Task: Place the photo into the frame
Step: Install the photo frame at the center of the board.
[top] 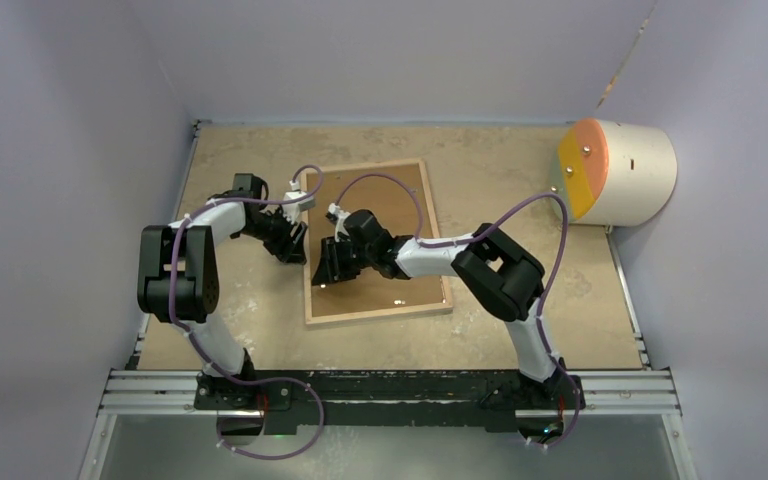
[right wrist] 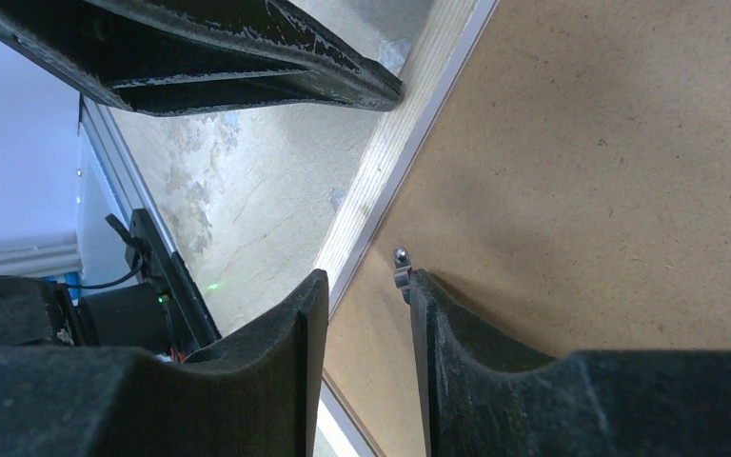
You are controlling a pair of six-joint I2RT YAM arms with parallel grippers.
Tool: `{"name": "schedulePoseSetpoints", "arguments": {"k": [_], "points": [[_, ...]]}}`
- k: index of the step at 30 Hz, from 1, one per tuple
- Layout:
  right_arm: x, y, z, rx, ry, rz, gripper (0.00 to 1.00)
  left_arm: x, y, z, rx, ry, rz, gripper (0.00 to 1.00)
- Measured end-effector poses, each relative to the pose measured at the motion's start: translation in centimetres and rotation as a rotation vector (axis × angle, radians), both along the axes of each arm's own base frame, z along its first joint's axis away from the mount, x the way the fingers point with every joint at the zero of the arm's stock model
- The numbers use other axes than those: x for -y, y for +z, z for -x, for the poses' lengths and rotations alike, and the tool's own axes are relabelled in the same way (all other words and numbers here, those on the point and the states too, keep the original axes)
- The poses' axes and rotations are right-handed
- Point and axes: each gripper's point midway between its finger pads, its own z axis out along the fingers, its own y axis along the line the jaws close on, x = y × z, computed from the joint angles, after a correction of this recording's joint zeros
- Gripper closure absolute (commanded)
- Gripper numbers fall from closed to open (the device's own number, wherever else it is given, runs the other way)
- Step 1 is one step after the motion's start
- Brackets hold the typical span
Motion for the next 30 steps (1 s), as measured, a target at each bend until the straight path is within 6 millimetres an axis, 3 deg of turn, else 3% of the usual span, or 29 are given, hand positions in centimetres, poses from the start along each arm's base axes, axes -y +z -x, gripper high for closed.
{"name": "schedulePoseSetpoints", "arguments": {"k": [30], "points": [[-1.0, -0.1, 1.7, -0.030, 0.010, -0.011, 0.61, 0.0, 0.0, 0.0, 0.001, 0.000, 0.000, 0.47]]}}
